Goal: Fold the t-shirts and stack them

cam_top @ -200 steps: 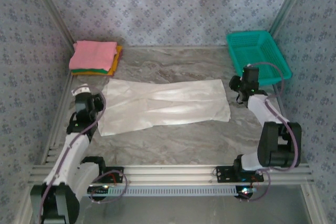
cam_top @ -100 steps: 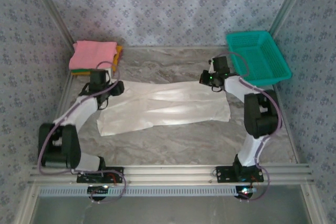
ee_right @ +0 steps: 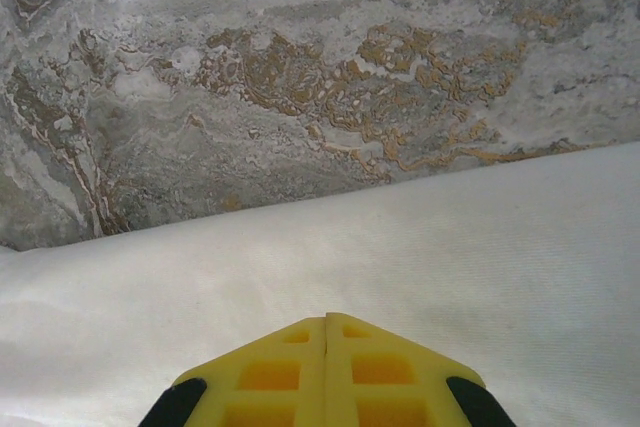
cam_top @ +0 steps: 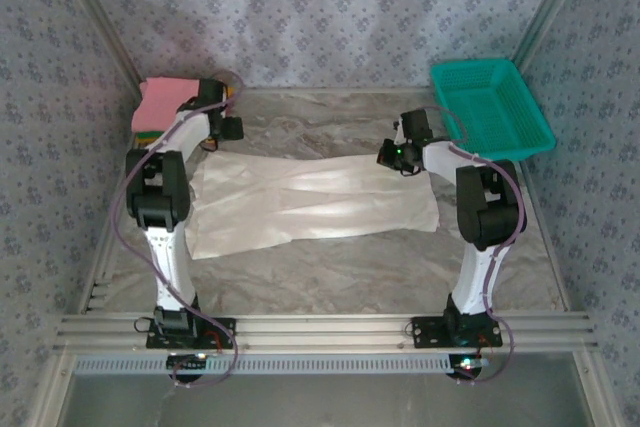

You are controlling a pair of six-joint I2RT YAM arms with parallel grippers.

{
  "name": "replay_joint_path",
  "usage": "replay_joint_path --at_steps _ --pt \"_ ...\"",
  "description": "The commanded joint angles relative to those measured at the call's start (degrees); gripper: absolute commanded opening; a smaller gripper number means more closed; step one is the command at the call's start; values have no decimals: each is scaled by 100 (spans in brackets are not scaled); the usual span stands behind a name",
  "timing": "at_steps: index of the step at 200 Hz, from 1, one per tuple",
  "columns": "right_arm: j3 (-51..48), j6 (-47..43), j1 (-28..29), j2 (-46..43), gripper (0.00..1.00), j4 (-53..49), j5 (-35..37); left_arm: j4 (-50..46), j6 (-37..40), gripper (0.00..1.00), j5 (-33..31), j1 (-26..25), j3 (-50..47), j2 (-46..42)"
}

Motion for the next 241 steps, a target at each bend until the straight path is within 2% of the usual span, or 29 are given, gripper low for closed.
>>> replay_joint_path --at_steps 1,26,39,57,73,88,98,135,146,157,164,241 --pt "110 -17 -32 -8 0 -145 -64 -916 119 76 -285 16 505 294" --pt "137 6 -47 17 0 -107 -51 -827 213 72 -152 -42 384 338" --pt "141 28 -56 29 0 -76 -86 -823 191 65 -108 -20 338 383" --pt "173 20 -56 29 0 -96 -86 -825 174 48 -148 -6 366 443" --pt "192 -13 -56 11 0 -150 -44 -643 181 43 -121 -27 319 394" --pt "193 -14 -88 -15 0 -172 -38 -632 163 24 -141 -25 307 352" --pt "189 -14 -107 -37 0 -188 -21 -642 140 18 -147 -26 272 307" --pt "154 -31 -153 -112 0 -216 18 -523 -8 17 -144 -77 -188 -162" --pt "141 -25 -164 -120 0 -218 19 -413 -66 11 -156 -77 -418 -340" --pt "126 -15 -188 -121 0 -203 -5 -307 -58 10 -185 -70 -565 -437" --pt "122 -11 -189 -121 0 -203 -7 -300 -51 0 -215 -60 -611 -446" --pt "119 19 -204 -138 0 -209 -7 -107 -119 0 -371 -50 -870 -894"
